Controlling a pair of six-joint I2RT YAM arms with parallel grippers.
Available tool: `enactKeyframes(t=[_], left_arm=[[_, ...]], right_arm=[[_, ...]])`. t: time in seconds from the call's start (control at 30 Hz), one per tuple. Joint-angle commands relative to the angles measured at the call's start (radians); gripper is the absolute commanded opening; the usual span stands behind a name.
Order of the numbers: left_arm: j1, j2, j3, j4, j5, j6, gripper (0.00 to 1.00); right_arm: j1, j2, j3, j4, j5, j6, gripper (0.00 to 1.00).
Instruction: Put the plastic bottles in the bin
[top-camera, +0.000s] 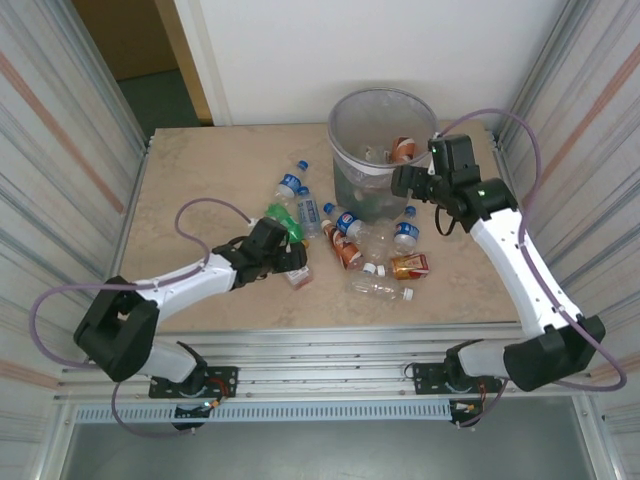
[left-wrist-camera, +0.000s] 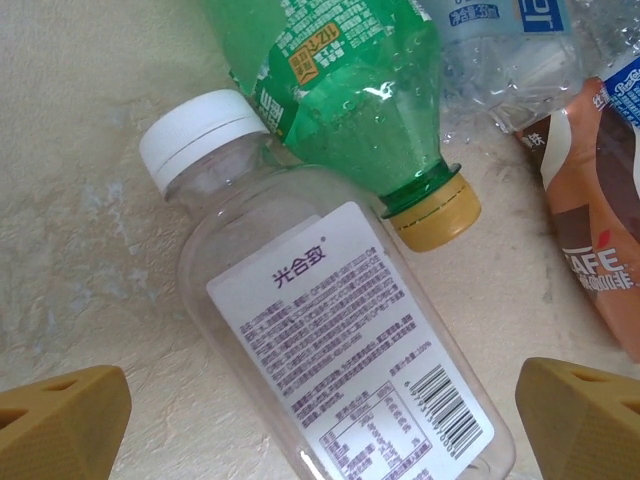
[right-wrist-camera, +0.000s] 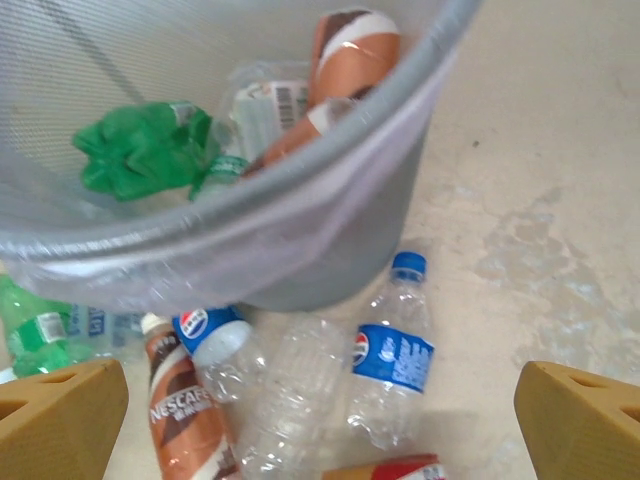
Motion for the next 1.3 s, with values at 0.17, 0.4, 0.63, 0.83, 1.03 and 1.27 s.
enactKeyframes(t=[0.17,0.4,0.63,0.83,1.03,1.27], left_arm=[[-0.039,0.112,0.104,-0.034,-0.058,-0.025,0.99],[-0.051,0.191,0.151,-0.100,-0.104,-0.024,0.99],[-0.054,0.206,0.142,-0.155,-0.144,-0.021,0.99],[-0.054,0.220,0.150,-0.212,-0.162,-0.013,0.99],[-0.050,0.196,0.113,-0.233,-0.176,-0.013,0.98],[-0.040,0.156,0.078,-0.244,-0.177,-0.005,0.97]], right_arm=[[0.004,-0.136,-0.076,-0.019,0.087,0.058,0.98],[0.008,-0.183,-0.137,-0.014,0.078,0.091,0.98],[0.008,-0.182,-0.167,-0.023,0.079,0.102,0.98],[0.015,-0.184,-0.198,-0.014,0.072,0.121,0.98],[0.041,-0.181,-0.206,-0.030,0.090,0.126,0.98],[0.078,-0.184,-0.230,-0.046,0.135,0.136,0.98]])
